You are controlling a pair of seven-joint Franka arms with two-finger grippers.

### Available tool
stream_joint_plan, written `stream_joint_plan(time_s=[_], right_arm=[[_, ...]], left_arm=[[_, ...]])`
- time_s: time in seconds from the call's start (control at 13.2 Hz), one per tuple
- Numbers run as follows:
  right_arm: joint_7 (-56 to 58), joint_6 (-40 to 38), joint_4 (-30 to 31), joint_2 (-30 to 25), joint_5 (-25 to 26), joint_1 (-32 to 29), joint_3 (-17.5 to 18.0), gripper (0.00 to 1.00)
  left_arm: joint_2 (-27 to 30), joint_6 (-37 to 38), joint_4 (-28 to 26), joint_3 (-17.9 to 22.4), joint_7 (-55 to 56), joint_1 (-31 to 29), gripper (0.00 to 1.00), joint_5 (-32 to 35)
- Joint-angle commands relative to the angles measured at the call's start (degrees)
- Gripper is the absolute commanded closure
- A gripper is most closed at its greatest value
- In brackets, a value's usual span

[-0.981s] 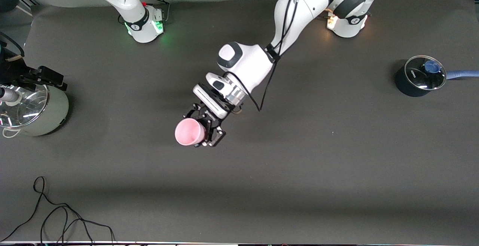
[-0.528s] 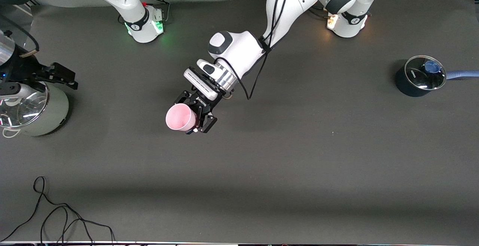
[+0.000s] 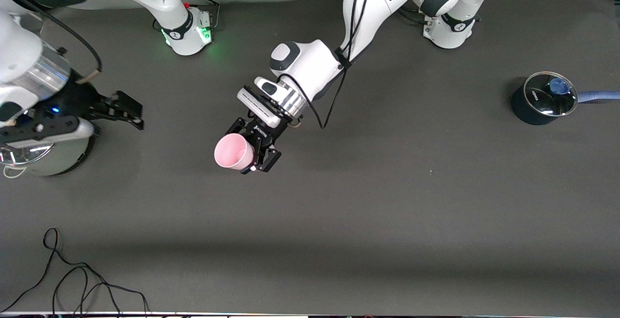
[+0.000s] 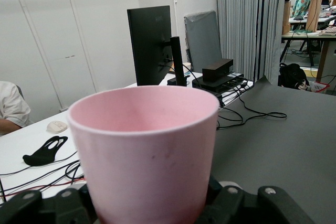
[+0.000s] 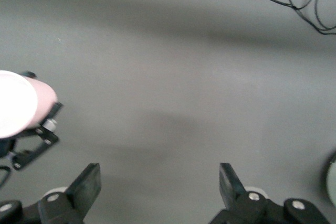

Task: Transfer pink cup from left to right arm
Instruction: 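Reach the open right gripper toward the cup held by the left gripper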

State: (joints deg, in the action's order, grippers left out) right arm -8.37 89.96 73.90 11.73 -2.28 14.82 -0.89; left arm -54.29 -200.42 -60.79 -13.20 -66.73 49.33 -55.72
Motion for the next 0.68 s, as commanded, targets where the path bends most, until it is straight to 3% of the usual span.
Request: stream_joint_plan(time_s=[0.0, 0.6], right_arm=[[-4.1, -0.9, -7.7, 5.6, -0.8, 4.1, -0.5, 0.0], [-24.3, 2.5, -7.7, 8.5, -0.5, 9.3, -0.5, 0.0]], left_arm=[[-0.5, -0.4, 1.3, 1.2, 1.1, 1.0, 1.0, 0.0], [-0.5, -0.4, 0.6, 2.7, 1.0, 1.0, 1.0, 0.2]])
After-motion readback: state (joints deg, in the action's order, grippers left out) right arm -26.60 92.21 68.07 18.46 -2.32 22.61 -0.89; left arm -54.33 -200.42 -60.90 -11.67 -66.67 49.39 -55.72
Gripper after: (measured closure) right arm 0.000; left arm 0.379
